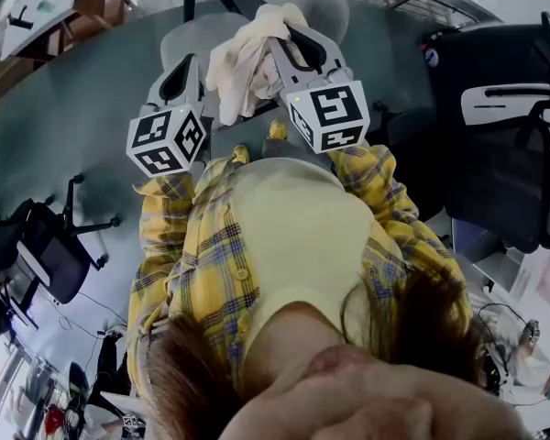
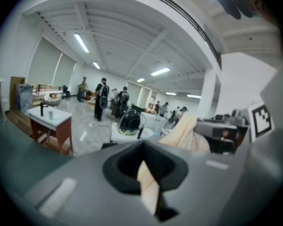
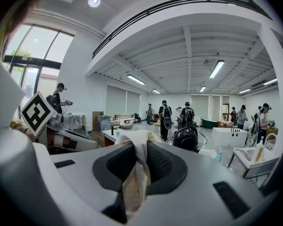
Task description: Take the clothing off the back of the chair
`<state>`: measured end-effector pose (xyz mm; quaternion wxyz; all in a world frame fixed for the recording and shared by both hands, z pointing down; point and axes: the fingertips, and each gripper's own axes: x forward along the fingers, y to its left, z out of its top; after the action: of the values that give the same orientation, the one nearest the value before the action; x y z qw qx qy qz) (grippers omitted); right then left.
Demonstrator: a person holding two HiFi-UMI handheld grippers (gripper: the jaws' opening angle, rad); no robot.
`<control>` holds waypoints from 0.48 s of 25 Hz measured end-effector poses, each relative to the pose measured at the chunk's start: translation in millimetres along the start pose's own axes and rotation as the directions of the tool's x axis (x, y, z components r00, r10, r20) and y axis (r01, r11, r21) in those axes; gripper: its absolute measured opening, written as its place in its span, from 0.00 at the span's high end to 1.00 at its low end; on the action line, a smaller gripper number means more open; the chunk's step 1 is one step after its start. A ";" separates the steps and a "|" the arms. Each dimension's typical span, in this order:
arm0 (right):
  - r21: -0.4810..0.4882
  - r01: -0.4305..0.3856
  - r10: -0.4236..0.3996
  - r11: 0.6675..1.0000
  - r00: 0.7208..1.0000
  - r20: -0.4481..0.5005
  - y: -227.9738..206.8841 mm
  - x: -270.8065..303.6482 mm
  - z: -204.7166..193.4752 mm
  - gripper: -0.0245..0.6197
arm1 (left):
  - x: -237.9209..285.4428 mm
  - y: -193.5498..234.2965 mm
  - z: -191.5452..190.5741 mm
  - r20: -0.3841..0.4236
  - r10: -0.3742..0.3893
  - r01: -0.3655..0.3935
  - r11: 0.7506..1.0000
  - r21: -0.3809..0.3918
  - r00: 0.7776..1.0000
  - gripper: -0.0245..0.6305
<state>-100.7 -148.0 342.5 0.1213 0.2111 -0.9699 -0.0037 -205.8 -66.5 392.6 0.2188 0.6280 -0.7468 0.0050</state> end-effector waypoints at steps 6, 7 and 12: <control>0.018 -0.017 0.017 1.000 1.000 -0.004 6.6 3.4 -3.2 0.86 | -3.4 4.3 2.6 0.015 0.008 -0.008 1.000 -0.003 1.000 0.95; 0.018 -0.018 0.018 1.000 1.000 -0.004 6.7 3.4 -3.5 0.86 | -3.8 4.7 3.4 0.018 0.010 -0.010 1.000 -0.003 1.000 0.95; 0.023 -0.015 0.016 1.000 1.000 -0.011 5.7 3.5 -6.8 0.86 | -6.1 8.3 5.9 0.031 0.023 -0.023 1.000 -0.005 0.999 0.96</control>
<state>-104.5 -144.0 350.2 0.1244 0.2050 -0.9708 0.0098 -214.8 -60.6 387.4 0.2085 0.6189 -0.7572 -0.0040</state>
